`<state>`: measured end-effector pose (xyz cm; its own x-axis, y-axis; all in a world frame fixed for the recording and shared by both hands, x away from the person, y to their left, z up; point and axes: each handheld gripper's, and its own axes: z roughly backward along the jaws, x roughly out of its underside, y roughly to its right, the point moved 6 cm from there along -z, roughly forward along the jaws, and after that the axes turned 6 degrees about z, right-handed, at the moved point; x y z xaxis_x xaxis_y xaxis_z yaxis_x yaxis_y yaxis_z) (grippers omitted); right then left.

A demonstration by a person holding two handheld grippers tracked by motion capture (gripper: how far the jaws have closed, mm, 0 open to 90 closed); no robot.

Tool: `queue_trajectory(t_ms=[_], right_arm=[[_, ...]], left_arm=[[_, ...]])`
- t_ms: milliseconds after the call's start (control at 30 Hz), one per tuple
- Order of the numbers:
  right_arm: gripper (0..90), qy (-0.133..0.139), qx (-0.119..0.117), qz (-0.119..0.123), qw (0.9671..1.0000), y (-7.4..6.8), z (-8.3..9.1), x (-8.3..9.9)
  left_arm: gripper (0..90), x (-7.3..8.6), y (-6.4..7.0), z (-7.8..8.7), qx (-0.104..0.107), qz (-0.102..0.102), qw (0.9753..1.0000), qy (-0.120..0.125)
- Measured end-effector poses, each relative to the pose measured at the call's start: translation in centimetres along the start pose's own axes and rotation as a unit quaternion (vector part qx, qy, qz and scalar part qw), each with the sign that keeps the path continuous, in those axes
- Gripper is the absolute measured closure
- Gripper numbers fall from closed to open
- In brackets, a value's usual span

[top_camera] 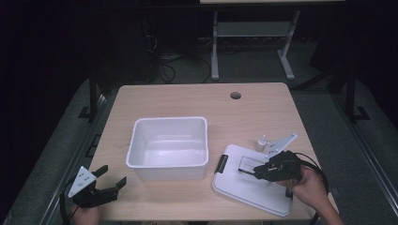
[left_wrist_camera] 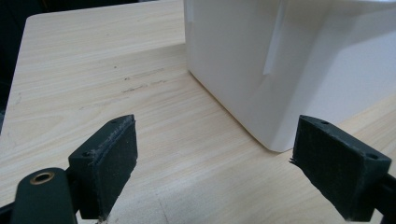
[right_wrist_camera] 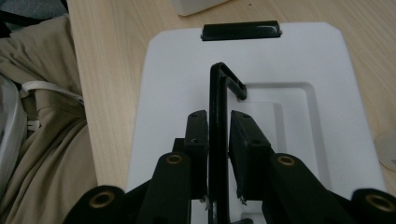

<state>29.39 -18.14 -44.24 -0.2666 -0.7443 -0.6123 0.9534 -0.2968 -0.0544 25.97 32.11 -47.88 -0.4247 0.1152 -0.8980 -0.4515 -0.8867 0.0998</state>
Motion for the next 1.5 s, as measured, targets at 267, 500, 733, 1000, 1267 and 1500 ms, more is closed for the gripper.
queue_trajectory(t_ms=[267, 500, 733, 1000, 1267, 1500], right_arm=[[60.9, 0.02, 0.021, -0.034, 0.999, 0.9, 1.6, -0.4], [52.5, 0.017, 0.048, -0.055, 0.9972, 2.5, 2.4, -0.2], [43.4, 0.013, 0.087, -0.086, 0.9924, 5.2, 3.2, 0.8], [40.8, 0.002, 0.105, -0.099, 0.9895, 7.0, 3.3, 1.3], [34.7, -0.014, 0.104, -0.104, 0.989, 8.8, 1.8, 1.5], [34.1, -0.011, 0.102, -0.117, 0.9879, 10.2, 1.2, 1.8]], left_arm=[[13.0, 0.0, 0.0, 0.0, 0.0, 0.0, 1.0, 0.0], [13.0, 0.0, -0.1, 0.0, -0.001, 0.0, 1.0, 0.0], [13.0, 0.0, 0.0, 0.0, -0.001, -0.001, 1.0, 0.0], [13.0, -0.2, 0.1, 0.1, 0.001, -0.003, 1.0, 0.002], [13.0, -0.2, -0.2, 0.4, -0.002, -0.001, 1.0, 0.008], [13.0, -0.1, -0.2, 0.6, -0.002, 0.002, 0.9999, 0.01]])
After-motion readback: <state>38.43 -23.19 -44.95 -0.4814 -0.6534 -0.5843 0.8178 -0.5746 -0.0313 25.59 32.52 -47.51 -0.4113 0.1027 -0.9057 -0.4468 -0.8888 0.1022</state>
